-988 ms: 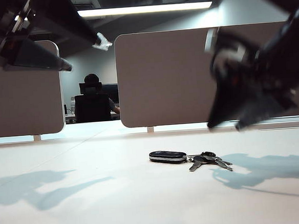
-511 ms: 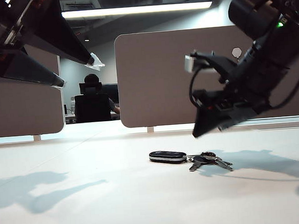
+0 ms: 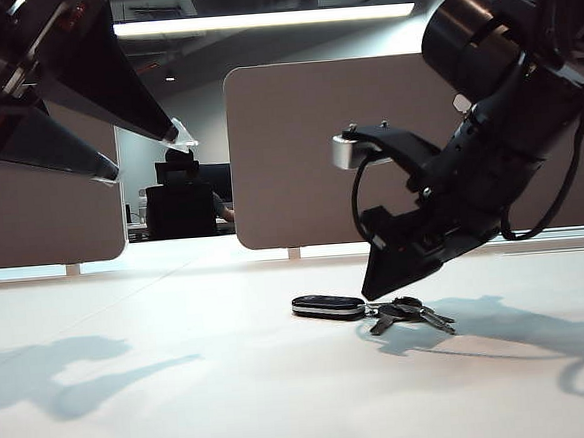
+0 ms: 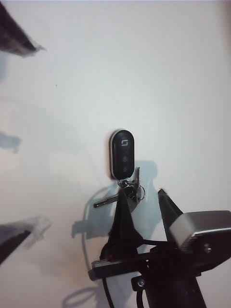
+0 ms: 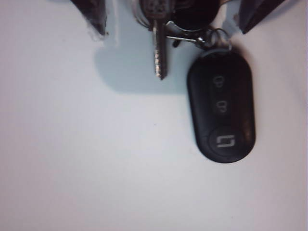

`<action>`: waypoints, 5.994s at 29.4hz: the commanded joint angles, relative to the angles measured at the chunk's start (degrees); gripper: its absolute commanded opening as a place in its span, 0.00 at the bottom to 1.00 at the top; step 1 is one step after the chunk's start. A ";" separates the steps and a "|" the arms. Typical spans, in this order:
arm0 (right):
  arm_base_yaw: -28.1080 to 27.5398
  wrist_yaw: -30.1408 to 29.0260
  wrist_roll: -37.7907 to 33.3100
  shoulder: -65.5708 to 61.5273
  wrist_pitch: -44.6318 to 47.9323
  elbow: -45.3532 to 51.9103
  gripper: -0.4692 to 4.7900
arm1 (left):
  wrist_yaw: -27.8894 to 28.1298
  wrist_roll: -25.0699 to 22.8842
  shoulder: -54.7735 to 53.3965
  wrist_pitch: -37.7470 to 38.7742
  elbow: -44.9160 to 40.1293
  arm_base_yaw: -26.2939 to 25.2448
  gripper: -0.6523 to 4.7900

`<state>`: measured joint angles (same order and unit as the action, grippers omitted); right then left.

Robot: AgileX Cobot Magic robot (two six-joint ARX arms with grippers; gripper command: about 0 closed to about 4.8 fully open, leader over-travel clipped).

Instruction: Hang the bunch of keys on the hook.

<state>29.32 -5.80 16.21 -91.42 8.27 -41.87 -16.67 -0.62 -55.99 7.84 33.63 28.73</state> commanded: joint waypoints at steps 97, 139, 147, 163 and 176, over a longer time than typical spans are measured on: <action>-0.31 5.66 -4.79 25.14 -2.43 -6.54 0.09 | 0.81 -0.46 0.09 9.92 0.46 0.07 1.00; -1.42 14.80 -7.43 -9.66 -14.84 -12.66 0.49 | 5.29 -1.53 0.77 4.59 0.59 0.02 1.00; -1.42 14.69 -7.21 -9.77 -15.74 -12.83 0.09 | 5.25 -1.49 0.77 5.11 0.59 0.02 1.00; -2.36 5.57 -7.19 4.79 -18.29 -24.09 0.09 | 5.25 -1.49 0.77 5.09 0.59 0.02 1.00; -20.31 -1.01 -7.15 6.71 -18.21 -38.34 0.09 | 2.51 4.28 0.70 -10.62 2.19 0.04 1.00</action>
<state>10.68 -4.93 9.06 -84.01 -11.64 -78.30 -13.58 2.76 -55.33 0.49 34.50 28.73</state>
